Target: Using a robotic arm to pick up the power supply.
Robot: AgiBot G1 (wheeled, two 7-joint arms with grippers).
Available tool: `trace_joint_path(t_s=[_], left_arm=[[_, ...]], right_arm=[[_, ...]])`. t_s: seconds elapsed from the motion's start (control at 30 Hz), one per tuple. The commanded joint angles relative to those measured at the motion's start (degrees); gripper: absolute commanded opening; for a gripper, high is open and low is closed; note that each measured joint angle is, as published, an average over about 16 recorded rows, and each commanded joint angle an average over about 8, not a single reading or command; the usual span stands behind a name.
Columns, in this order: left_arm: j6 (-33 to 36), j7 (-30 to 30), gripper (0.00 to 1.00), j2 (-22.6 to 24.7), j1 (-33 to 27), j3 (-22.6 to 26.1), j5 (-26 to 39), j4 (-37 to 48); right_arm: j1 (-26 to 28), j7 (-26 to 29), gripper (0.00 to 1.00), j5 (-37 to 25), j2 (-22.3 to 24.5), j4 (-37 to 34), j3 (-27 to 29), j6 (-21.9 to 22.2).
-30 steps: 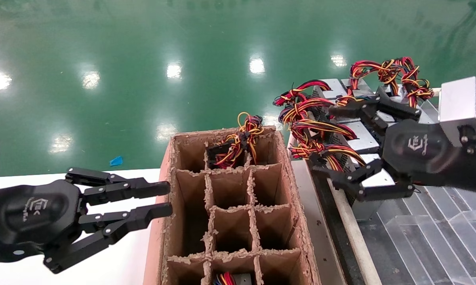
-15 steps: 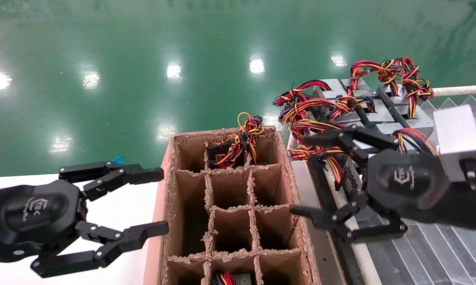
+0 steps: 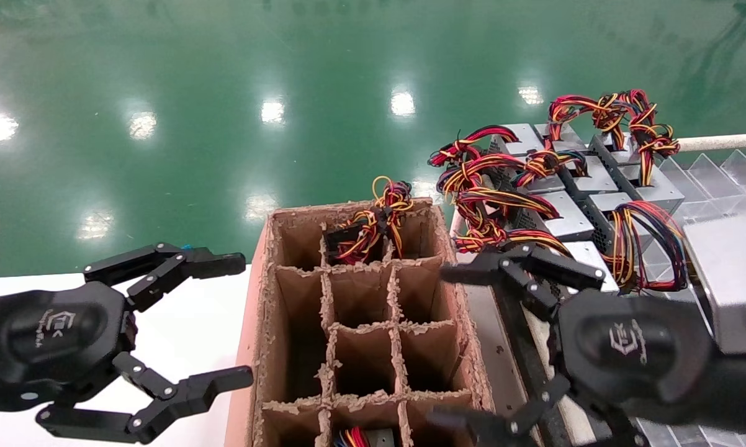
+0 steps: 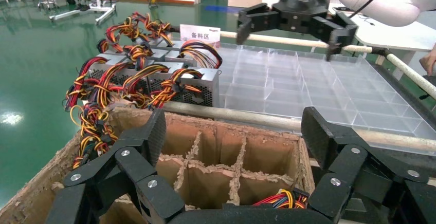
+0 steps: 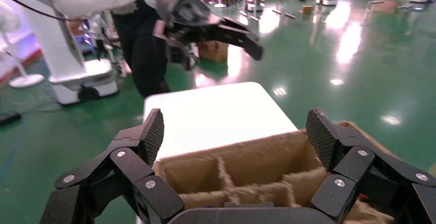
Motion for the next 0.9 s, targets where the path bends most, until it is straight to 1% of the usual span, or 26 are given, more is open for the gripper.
trace_joint_path(t_s=[0.03, 0.23, 0.9], left_arm=[[0.00, 0.00, 1.00, 0.00, 0.00, 0.00, 0.00, 0.00], [-0.01, 0.00, 1.00, -0.01, 0.01, 0.00, -0.01, 0.01], [-0.01, 0.00, 1.00, -0.01, 0.01, 0.00, -0.01, 0.01]], right_arm=[[-0.85, 0.45, 1.00, 0.86, -0.13, 0.60, 0.18, -0.31], [-1.71, 0.78, 1.00, 1.82, -0.27, 1.18, 0.38, -0.66], [-0.97, 0.50, 1.00, 0.98, -0.16, 0.64, 0.25, -0.36]])
